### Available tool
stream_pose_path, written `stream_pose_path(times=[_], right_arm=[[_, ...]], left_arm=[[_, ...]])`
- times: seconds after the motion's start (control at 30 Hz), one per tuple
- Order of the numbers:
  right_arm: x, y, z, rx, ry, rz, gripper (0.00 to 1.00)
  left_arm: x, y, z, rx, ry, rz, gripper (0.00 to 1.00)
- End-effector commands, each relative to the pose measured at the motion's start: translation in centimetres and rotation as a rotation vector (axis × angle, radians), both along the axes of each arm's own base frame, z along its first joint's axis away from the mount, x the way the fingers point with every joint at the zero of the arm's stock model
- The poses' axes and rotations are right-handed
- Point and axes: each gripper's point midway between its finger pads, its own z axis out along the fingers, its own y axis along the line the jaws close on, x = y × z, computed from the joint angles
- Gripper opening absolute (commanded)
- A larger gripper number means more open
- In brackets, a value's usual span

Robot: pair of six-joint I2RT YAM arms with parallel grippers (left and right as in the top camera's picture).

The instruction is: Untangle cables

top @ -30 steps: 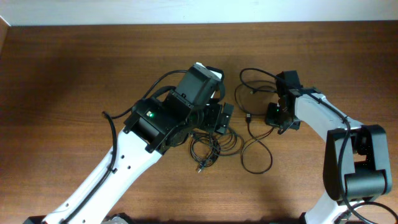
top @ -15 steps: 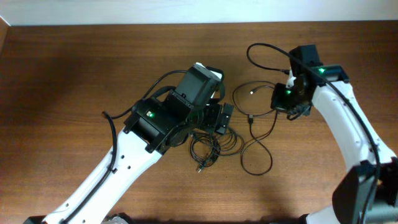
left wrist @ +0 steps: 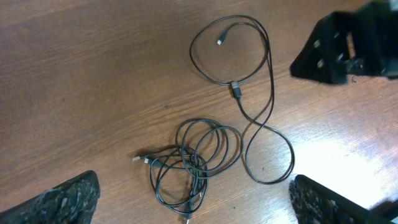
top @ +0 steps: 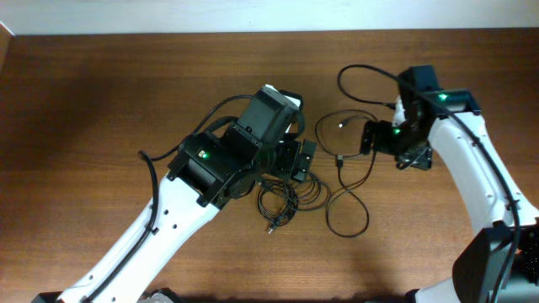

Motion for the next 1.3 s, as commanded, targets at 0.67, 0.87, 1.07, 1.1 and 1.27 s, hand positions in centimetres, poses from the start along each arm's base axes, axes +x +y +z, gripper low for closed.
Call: stream_pose_path(times=[0.67, 0.87, 1.07, 1.1, 1.27], right_arm=[[-1.2, -10.5, -0.1, 0.0, 0.038, -0.327, 0.98], [-1.2, -10.5, -0.1, 0.0, 0.038, -0.327, 0.98], [-1.2, -10.5, -0.1, 0.0, 0.038, -0.327, 0.98], [-1.2, -10.5, -0.1, 0.0, 0.038, -0.327, 0.98], [-1.2, -10.5, -0.1, 0.0, 0.038, -0.327, 0.98]], left_arm=[[3.3, -16.1, -14.0, -0.003, 0.484, -0.384, 0.96], [1.8, -18.9, -20.7, 0.109, 0.503, -0.422, 0.93], [2.0, -20.2, -24.2, 0.28, 0.361, -0.367, 0.91], [2.3, -20.5, -24.3, 0.296, 0.323, -0.365, 0.87], [2.8, -20.6, -24.2, 0.371, 0.231, -0.345, 0.79]])
